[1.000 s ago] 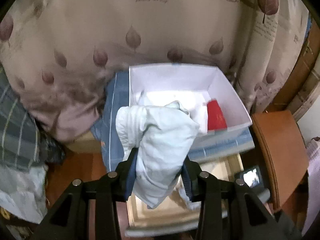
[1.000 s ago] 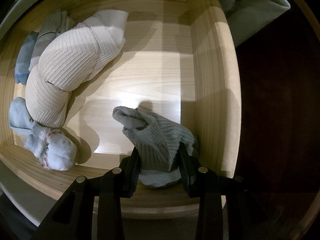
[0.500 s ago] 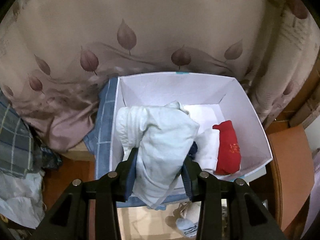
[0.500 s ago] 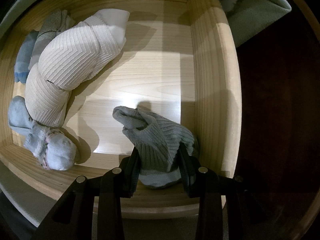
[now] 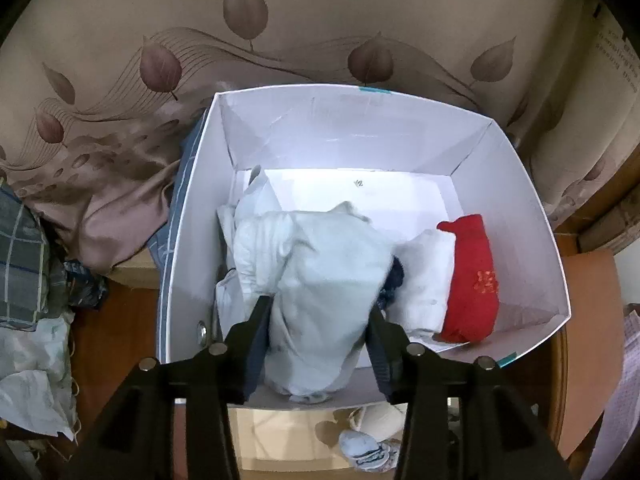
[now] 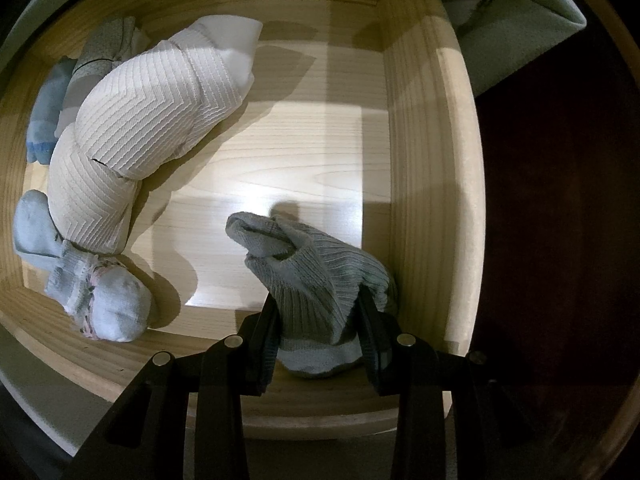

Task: Take underwear out of drawer
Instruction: 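Carry the white cloth into the white box with the left gripper, then open the left gripper in the box and bring it back over the drawer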

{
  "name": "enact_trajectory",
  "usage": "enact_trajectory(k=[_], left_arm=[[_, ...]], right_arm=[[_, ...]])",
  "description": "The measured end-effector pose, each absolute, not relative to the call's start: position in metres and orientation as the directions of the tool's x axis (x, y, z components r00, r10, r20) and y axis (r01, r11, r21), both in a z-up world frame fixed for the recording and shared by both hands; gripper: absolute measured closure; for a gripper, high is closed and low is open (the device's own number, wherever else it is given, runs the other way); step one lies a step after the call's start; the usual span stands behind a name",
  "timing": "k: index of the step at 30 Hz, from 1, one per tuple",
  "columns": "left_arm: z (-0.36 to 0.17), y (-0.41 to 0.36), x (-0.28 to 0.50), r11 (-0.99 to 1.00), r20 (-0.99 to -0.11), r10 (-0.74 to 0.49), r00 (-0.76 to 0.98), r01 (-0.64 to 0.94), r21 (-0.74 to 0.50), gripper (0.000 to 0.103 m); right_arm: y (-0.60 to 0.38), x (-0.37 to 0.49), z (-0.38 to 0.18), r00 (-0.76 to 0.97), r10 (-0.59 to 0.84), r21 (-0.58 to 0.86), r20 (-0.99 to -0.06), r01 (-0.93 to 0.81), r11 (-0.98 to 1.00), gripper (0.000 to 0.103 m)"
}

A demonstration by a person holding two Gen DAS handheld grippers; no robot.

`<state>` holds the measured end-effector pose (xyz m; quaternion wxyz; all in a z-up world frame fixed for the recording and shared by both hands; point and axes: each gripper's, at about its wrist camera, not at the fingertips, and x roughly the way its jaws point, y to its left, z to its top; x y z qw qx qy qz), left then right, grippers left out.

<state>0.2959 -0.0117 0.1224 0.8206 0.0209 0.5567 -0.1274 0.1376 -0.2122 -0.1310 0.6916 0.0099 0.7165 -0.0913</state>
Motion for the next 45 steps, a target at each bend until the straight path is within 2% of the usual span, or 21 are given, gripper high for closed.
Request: enact_trajectory(k=[4,6,10,16,22,28,40,45], left_arm=[[0.124,-0.008,0.293,0.957,-0.912,-0.239,0.334,0.240,-0.163,0.055],[0.127,-0.008,0.291,0.954,-0.906,-0.253,0.341,0.244,-0.174,0.049],[0.139,-0.004,0.282,0.950,-0.890,-0.269,0.368,0.251,-0.184,0.047],[0.156,0.003,0.253,0.958,-0.871,-0.204,0.447,0.273,-0.084,0.047],[0.147,0.014,0.214,0.957,-0.870,-0.142,0.472,0.291,0.002,0.047],[0.115,0.029,0.177,0.961,-0.879,-0.109,0.464,0.277,0.027,0.047],[0.006,0.039,0.133,0.985,-0.936,-0.007,0.352,0.162,0.053,0.047],[-0.014,0.039,0.126,0.992,-0.945,-0.003,0.327,0.122,0.039,0.047]], right_arm=[[-0.212,0.138,-0.131,-0.045,-0.116,-0.122,-0.992,0.137,0.983,0.070],[-0.212,0.138,-0.131,-0.045,-0.120,-0.125,-0.992,0.134,0.983,0.070],[-0.212,0.138,-0.131,-0.045,-0.121,-0.126,-0.992,0.134,0.983,0.070],[-0.212,0.139,-0.131,-0.045,-0.126,-0.131,-0.991,0.132,0.983,0.070],[-0.210,0.139,-0.131,-0.045,-0.134,-0.139,-0.990,0.129,0.982,0.070],[-0.203,0.141,-0.129,-0.045,-0.151,-0.155,-0.988,0.120,0.981,0.070],[-0.206,0.134,-0.121,-0.011,-0.127,-0.128,-0.992,0.138,0.982,0.070],[-0.213,0.137,-0.116,-0.007,-0.117,-0.117,-0.993,0.139,0.983,0.070]])
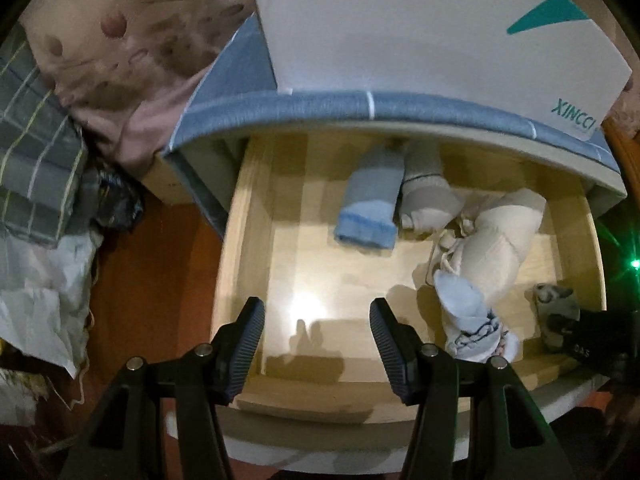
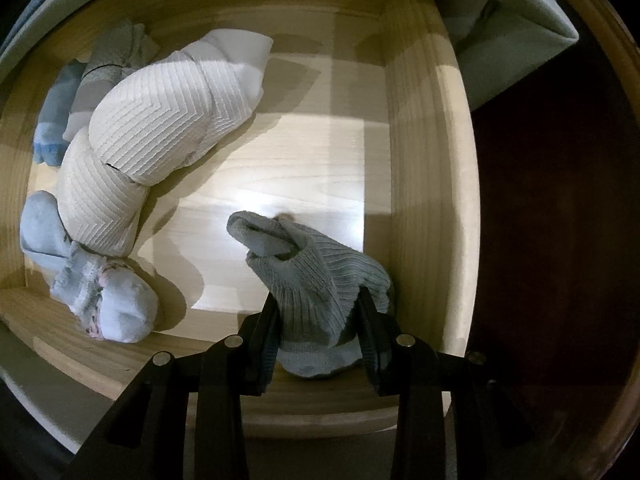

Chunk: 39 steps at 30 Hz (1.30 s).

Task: Take underwear out of drawer
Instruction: 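Open the left gripper in the box and bring it back over the drawer, then carry the grey ribbed sock into the white box and open the right gripper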

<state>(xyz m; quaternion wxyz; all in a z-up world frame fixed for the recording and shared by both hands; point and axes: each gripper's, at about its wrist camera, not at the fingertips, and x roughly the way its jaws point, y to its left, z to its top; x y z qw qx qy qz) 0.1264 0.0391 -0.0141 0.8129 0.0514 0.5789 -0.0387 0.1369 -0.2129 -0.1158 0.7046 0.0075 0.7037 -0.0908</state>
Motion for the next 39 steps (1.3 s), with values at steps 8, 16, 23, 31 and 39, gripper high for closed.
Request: enact_trajectory(k=[8,16,23,31,39], left_arm=[[-0.023,0.051,0.123,0.999,-0.939,0.008,0.344,0.043,0.025,0.047],[-0.020,0.065,0.121,0.999,-0.921,0.020,0.388,-0.042,0.004,0.047],[-0.016,0.074,0.120,0.997,-0.913,-0.016,0.407,-0.064,-0.046,0.047],[-0.023,0.068,0.122,0.998,-0.926,-0.031,0.376,-0.036,-0.048,0.047],[-0.024,0.067,0.122,0.998,-0.927,-0.043,0.372,-0.028,-0.057,0.047]], right_arm=[[-0.213,0.137,-0.105,0.023,-0.100,-0.095,-0.995,0.159,0.983,0.071],[-0.223,0.133,-0.091,0.064,-0.041,-0.029,-0.997,0.175,0.984,0.071],[-0.222,0.137,-0.066,0.107,-0.046,-0.030,-0.993,0.150,0.988,0.071],[-0.227,0.139,0.006,0.179,-0.029,-0.009,-0.983,0.114,0.993,0.071],[-0.218,0.154,0.109,0.321,0.001,0.020,-0.947,0.058,0.998,0.071]])
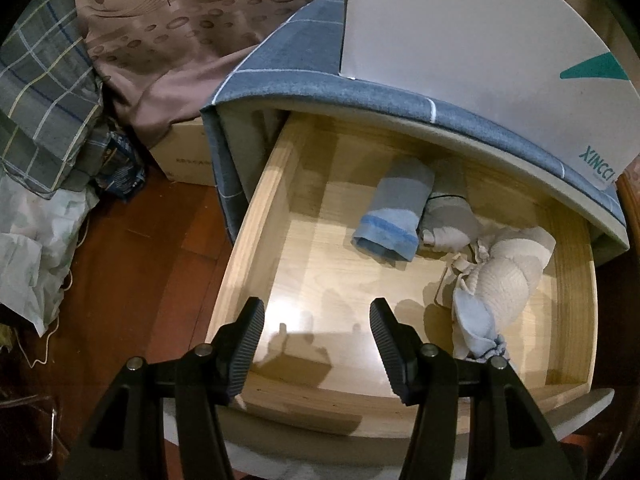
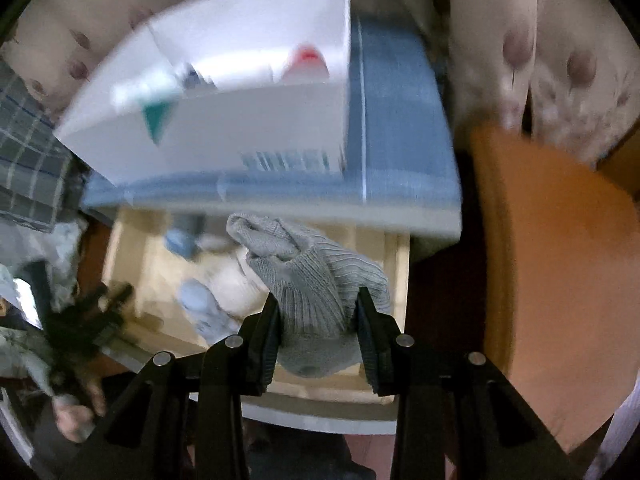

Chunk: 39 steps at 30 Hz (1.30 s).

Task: Take underwear out of drawer
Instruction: 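Carry the grey ribbed sock into the white box and open the right gripper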

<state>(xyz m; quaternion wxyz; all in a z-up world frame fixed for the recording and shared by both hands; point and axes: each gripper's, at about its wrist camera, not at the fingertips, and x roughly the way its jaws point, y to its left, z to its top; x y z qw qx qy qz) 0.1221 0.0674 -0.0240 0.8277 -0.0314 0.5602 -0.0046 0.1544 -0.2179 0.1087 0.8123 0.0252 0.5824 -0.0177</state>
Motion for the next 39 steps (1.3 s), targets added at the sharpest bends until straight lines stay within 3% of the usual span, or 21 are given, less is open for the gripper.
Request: enact_trajectory(k=[4,11,23,28,33,39], left_arm=[[-0.025,0.069,0.123,0.997,-0.929,-0.048,0.366,-0.033,-0.064,0.047],[-0.024,0.069,0.123,0.998,-0.927,-0.038,0.374,-0.035,-0.055,0.047],[-0.026,0.070,0.124,0.998,-0.925,-0.048,0.377,-0.029,-0.063,0.047],[-0.025,0.071,0.123,0.997,-0.923,-0.049,0.382,-0.029,-0.065,0.047],[-0.026,0.071,0.124,0.997,-0.925,-0.049,0.377,-0.031,-0.066,0.047],[-0.027,0.071,0.125,0.997,-0.927,-0.046,0.373,-0.038,-0.065,0.047]], right_arm=[[-0.202,0.174,0.156,0.392,-0.007,0.002,-0.920,0.022,1.000,0.071],[-0.164,0.243,0.181,0.462,-0.030,-0.032,-0.886,0.004,0.999,0.071],[-0.149,0.320,0.121,0.357,-0.120,-0.114,-0.926,0.038,0.993,0.069],[-0.151,0.327,0.102,0.322,-0.112,-0.104,-0.940,0.041,0.994,0.060],[-0.148,0.317,0.112,0.354,-0.114,-0.110,-0.928,0.032,0.993,0.052],[-0.150,0.289,0.141,0.385,-0.058,-0.049,-0.921,0.032,0.998,0.050]])
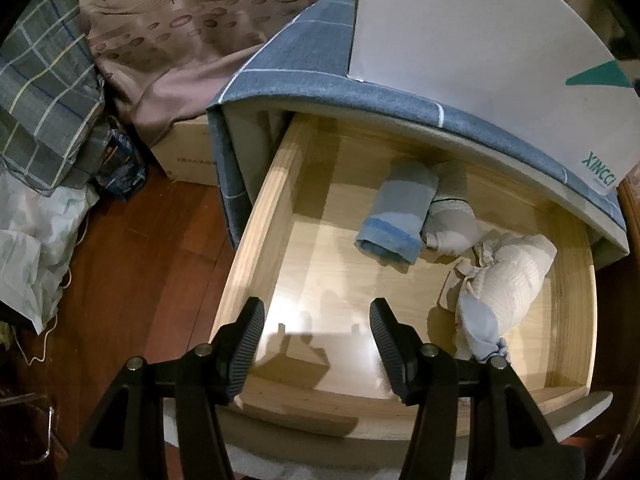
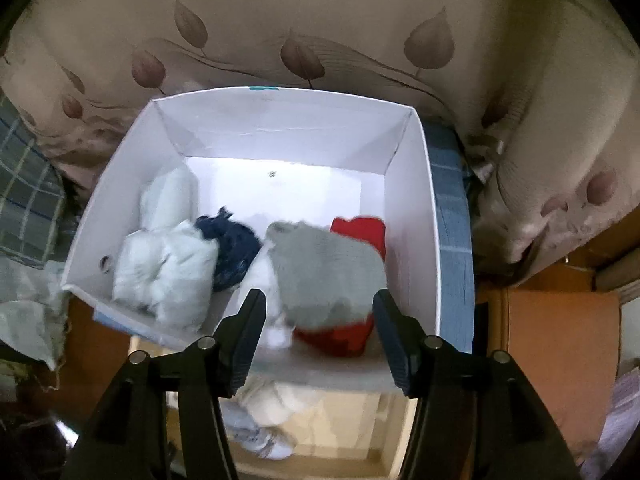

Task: Take underwear out of drawer
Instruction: 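Bring the empty right gripper back over the drawer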

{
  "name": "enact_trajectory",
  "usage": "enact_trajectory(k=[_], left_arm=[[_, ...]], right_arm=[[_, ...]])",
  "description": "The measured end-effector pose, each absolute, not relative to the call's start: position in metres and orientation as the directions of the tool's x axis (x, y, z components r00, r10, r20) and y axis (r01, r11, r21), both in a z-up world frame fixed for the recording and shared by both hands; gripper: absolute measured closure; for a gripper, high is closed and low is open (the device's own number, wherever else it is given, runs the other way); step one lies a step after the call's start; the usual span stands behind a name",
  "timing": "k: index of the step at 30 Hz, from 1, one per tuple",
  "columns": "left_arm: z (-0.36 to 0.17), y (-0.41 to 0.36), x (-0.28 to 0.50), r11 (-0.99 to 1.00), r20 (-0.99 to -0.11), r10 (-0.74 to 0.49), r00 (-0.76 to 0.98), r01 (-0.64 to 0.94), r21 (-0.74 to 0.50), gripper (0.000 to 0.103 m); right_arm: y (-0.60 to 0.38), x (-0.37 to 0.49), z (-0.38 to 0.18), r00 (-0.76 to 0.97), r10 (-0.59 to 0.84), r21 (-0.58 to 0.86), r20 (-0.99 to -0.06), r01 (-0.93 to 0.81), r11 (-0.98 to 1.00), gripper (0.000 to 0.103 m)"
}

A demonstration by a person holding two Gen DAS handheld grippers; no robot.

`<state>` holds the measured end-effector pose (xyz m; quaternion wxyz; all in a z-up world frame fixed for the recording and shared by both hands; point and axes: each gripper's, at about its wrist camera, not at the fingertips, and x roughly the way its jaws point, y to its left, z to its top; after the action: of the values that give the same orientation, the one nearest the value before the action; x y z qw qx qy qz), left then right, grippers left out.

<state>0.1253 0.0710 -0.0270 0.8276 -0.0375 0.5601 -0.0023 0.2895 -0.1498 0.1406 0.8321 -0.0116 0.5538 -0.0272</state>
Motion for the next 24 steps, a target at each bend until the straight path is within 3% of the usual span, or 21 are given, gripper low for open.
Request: enact_trajectory(k=[7,16,24], left_arm=[[-0.026,0.073,0.124,0.996,-0.926,-0.049,0.375,-0.046,-0.071,0.047],[-0.028,0.075,0.123,0.994,-0.929,-0.074,0.362,-0.043,-0.096,0.047],[-0.027,0.080,0.122,0.991,-0.930,-0.114,0.350,-0.026,-0.131,0.047]], right_arm=[[-0.148,0.224,0.132,0.334,0.022,0.028,-0.942,0.014,1.000,0.050],[-0.146,0.188,0.027,0.145,0.050,0.064,-0.988,0.091,0.994,0.050],[-0.144,0.200,-0.025,0.139,0.078,0.108,-0.987,0.229,0.967,0.048]])
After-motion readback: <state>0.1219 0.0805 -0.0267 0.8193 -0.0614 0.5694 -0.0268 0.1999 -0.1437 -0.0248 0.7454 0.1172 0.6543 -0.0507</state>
